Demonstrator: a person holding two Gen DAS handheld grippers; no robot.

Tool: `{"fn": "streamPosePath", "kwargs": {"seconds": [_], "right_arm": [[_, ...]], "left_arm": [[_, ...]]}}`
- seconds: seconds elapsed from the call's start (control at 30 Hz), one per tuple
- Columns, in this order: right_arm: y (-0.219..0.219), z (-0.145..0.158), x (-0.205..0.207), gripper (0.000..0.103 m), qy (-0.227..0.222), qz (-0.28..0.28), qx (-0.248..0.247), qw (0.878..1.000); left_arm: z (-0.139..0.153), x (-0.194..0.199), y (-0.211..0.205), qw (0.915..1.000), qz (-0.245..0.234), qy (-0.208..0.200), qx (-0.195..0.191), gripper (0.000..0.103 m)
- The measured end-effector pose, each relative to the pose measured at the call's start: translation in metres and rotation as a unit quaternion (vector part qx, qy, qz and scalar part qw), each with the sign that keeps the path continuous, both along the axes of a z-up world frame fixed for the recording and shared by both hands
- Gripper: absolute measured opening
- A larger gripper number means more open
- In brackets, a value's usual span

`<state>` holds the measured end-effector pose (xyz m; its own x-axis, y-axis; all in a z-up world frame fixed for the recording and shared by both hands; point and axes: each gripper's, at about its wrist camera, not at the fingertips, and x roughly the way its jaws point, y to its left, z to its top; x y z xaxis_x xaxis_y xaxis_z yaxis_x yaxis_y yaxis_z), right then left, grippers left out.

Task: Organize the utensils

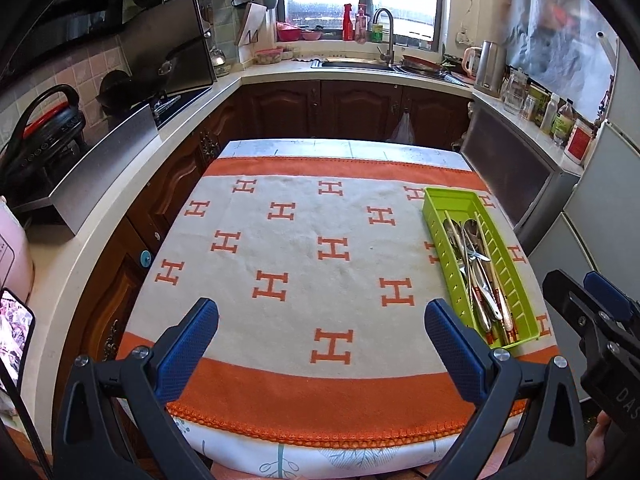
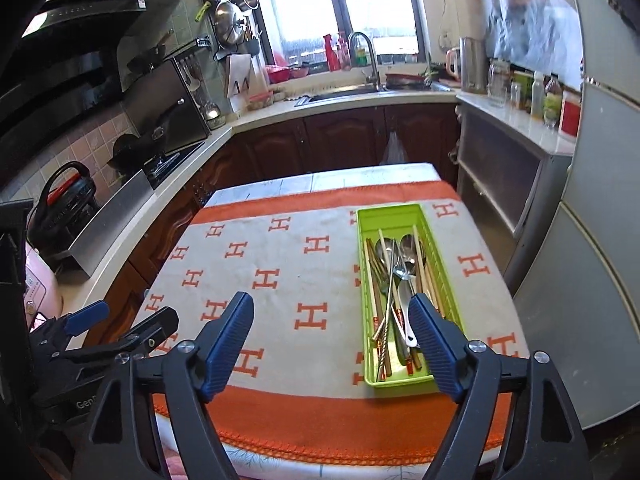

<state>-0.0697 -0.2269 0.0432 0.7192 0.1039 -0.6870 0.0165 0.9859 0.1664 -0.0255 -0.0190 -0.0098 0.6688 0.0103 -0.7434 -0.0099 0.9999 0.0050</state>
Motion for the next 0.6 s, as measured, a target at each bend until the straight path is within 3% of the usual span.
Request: {"fn": "streamPosePath", "kwargs": {"seconds": [0.2,0.6], "right_arm": [[0.009,0.010,-0.013,0.082,-0.003,0.003,-0.005,1.000],[0.012,0.012,-0.011,0.083,-0.007,0.001,-0.011,1.000]], "left_arm": [[-0.002,-0.003,0.002,0.9998,0.004,0.004,-0.017,0.102],[-0.004,-0.001,-0.003,0.9999,0.005,0.008,-0.010,0.102]]}}
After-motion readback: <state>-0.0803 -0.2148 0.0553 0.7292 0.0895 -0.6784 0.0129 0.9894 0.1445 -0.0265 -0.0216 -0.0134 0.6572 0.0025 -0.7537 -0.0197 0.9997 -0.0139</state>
